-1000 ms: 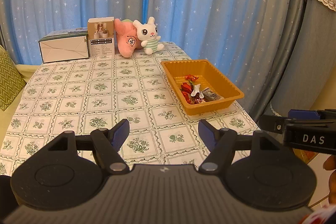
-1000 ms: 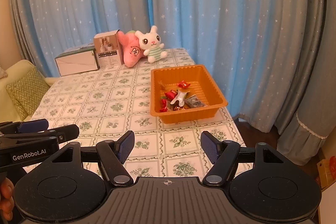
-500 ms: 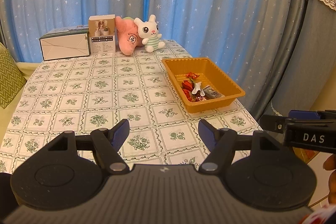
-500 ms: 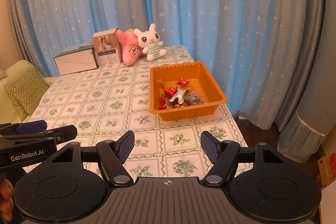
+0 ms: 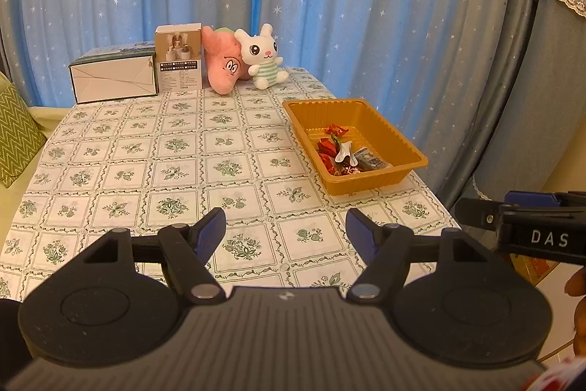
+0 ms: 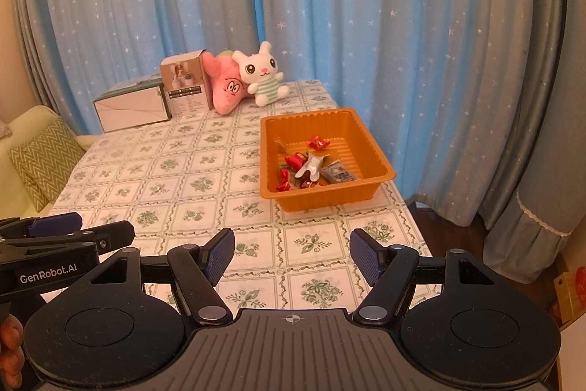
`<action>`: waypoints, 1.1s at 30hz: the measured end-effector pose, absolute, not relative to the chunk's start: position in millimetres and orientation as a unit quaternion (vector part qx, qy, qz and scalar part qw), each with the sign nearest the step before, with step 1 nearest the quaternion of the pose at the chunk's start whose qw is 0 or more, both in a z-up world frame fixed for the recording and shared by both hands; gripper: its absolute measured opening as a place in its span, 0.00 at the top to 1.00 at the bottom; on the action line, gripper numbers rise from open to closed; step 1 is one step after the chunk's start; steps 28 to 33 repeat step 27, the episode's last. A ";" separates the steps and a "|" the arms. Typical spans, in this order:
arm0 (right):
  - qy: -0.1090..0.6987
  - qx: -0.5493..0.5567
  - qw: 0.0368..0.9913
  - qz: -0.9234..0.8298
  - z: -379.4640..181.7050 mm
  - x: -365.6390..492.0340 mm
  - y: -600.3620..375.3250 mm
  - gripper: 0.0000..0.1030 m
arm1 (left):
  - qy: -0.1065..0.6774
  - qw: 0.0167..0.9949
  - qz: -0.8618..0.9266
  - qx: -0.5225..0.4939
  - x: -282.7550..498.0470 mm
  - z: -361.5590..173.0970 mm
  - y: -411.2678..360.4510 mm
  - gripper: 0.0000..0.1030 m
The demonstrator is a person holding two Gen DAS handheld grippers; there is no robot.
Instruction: Organize snacks
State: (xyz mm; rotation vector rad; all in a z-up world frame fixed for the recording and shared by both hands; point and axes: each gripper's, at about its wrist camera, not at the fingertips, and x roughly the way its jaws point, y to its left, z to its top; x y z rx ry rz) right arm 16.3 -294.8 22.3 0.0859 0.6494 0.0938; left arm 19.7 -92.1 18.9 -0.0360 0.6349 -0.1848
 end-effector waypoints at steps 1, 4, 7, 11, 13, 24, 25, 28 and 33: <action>0.319 0.042 0.946 0.046 22.3 16.4 -294.8 0.33 | 0.312 0.946 -0.090 -0.018 20.4 19.1 -92.4 0.32; 0.319 0.042 0.946 0.046 22.3 16.3 -294.8 0.33 | 0.312 0.946 -0.091 -0.018 20.4 18.9 -92.3 0.32; 0.319 0.042 0.946 0.046 22.3 16.3 -294.9 0.33 | 0.312 0.945 -0.090 -0.018 19.8 18.3 -92.2 0.32; 0.319 0.042 0.946 0.046 22.2 16.2 -295.1 0.33 | 0.312 0.946 -0.090 -0.018 20.4 18.4 -92.5 0.32; 0.319 0.042 0.946 0.046 22.1 16.3 -295.1 0.33 | 0.312 0.946 -0.090 -0.018 20.4 18.3 -92.6 0.32; 0.320 0.043 0.945 0.046 20.6 16.0 -295.9 0.33 | 0.310 0.946 -0.093 -0.026 17.8 16.6 -91.4 0.32; 0.320 0.043 0.945 0.046 20.6 15.9 -295.9 0.33 | 0.309 0.946 -0.092 -0.027 17.6 16.6 -91.4 0.32; 0.320 0.043 0.945 0.046 20.7 15.7 -295.9 0.33 | 0.310 0.946 -0.093 -0.027 19.6 16.9 -93.2 0.32; 0.320 0.043 0.945 0.046 20.7 15.7 -295.9 0.33 | 0.310 0.946 -0.093 -0.027 19.6 16.9 -93.2 0.32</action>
